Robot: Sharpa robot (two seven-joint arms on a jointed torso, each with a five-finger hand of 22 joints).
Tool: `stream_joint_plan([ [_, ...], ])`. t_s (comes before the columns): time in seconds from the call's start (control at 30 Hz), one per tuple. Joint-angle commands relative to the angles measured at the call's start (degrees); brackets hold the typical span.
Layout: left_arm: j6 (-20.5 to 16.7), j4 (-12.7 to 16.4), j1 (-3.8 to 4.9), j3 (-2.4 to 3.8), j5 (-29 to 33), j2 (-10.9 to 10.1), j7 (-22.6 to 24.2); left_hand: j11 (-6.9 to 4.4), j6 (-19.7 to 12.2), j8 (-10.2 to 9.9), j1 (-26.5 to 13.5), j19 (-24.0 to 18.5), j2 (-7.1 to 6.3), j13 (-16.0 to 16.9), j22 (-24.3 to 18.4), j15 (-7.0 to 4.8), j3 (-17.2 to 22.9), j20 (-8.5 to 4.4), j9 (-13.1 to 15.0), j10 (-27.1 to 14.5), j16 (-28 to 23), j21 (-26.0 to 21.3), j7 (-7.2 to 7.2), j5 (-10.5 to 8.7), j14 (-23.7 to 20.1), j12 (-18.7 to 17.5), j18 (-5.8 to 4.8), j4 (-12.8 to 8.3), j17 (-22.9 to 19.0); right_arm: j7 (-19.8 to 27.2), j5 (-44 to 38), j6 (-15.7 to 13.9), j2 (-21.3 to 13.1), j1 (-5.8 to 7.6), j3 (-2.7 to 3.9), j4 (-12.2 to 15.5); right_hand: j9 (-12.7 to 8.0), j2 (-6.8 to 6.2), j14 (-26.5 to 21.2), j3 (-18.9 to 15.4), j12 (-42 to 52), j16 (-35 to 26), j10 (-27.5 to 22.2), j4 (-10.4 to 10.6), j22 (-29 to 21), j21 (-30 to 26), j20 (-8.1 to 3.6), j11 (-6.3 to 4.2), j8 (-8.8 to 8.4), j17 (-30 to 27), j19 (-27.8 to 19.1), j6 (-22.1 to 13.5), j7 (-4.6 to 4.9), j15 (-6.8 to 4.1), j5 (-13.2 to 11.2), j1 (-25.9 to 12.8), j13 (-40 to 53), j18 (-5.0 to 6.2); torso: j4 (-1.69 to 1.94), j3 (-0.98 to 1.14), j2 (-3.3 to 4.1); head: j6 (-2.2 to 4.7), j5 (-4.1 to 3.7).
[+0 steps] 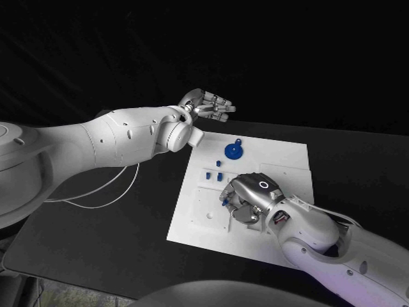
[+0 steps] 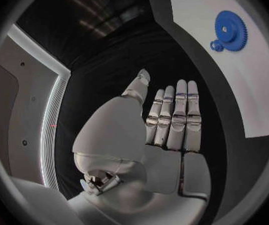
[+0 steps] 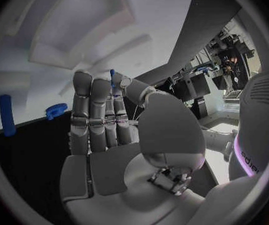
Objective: Assemble the parts on the task board
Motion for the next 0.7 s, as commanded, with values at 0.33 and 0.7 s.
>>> stream_joint_plan([
  [0.33, 0.7, 0.0, 0.04, 0.06, -0.1, 0.0, 0.2, 0.05, -0.5, -0.1, 0.0, 0.4, 0.64, 0.0, -0.1, 0.03, -0.4, 0.24, -0.1, -0.4, -0.1, 0.4, -0.08, -0.18, -0.3, 0.3, -0.67, -0.1, 0.0, -0.4, -0.5, 3.2, 0.3, -0.06, -0.29, -0.5, 0.0, 0.71, 0.0, -0.2, 0.3, 0.3, 0.1, -0.5, 0.2, -0.2, -0.31, -0.15, 0.27, -0.2, 1.6, 0.3, -0.06, -0.25, 0.3, -0.1, 0.1, 0.87, 0.02, 0.01, 0.02, -0.23, -0.04],
  [0.7, 0.8, 0.1, 0.04, 0.06, -0.1, 0.1, 0.1, 0.05, -0.5, -0.1, 0.0, 0.4, 0.64, 0.0, -0.1, 0.03, -0.4, 0.24, -0.1, -0.4, -0.1, 0.4, -0.08, -0.18, -0.3, 0.3, -0.67, -0.1, 0.0, -0.7, -0.8, 3.1, 1.1, -0.05, -0.96, -1.5, 0.0, 0.79, -0.1, -0.3, 0.3, 0.3, 0.0, -0.6, 0.3, -0.7, -0.3, -0.14, 0.25, -0.3, 1.6, 0.2, -0.05, -0.23, 0.4, -0.2, 0.0, 0.9, -0.01, -0.01, 0.01, -0.2, -0.14],
])
